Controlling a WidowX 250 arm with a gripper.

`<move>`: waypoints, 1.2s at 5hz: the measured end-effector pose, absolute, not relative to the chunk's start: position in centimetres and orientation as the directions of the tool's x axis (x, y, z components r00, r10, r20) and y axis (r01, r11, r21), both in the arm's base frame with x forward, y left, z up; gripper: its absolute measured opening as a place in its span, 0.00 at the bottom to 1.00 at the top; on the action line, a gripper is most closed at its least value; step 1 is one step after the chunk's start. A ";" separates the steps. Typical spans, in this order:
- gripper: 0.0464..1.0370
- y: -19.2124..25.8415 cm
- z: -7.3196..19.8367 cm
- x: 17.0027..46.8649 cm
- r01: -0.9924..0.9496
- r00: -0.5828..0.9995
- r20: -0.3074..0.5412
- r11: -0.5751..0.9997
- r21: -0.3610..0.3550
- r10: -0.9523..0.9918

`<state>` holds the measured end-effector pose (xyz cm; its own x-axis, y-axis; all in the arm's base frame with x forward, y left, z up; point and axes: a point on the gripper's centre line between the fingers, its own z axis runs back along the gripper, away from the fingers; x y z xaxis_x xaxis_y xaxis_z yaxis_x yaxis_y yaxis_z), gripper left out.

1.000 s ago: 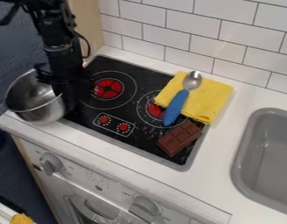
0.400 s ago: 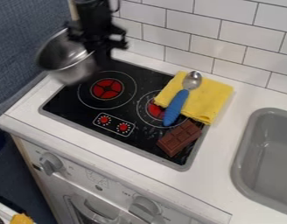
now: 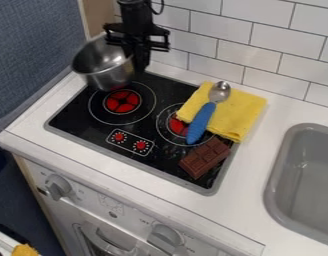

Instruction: Move the pot above the left burner.

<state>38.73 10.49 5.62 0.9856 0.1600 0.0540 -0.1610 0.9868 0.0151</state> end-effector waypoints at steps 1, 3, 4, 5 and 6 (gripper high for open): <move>0.03 10.7 4.9 39.9 -0.158 0.986 0.062 0.987 0.009 0.157; 0.25 10.4 4.5 40.5 -0.152 0.987 0.055 0.988 0.000 0.152; 0.54 10.2 4.6 40.6 -0.154 0.987 0.054 0.988 -0.016 0.154; 0.84 10.0 4.6 40.4 -0.142 0.989 0.041 0.989 -0.035 0.144; 0.97 9.5 6.8 40.3 -0.123 0.990 0.066 0.991 -0.060 0.127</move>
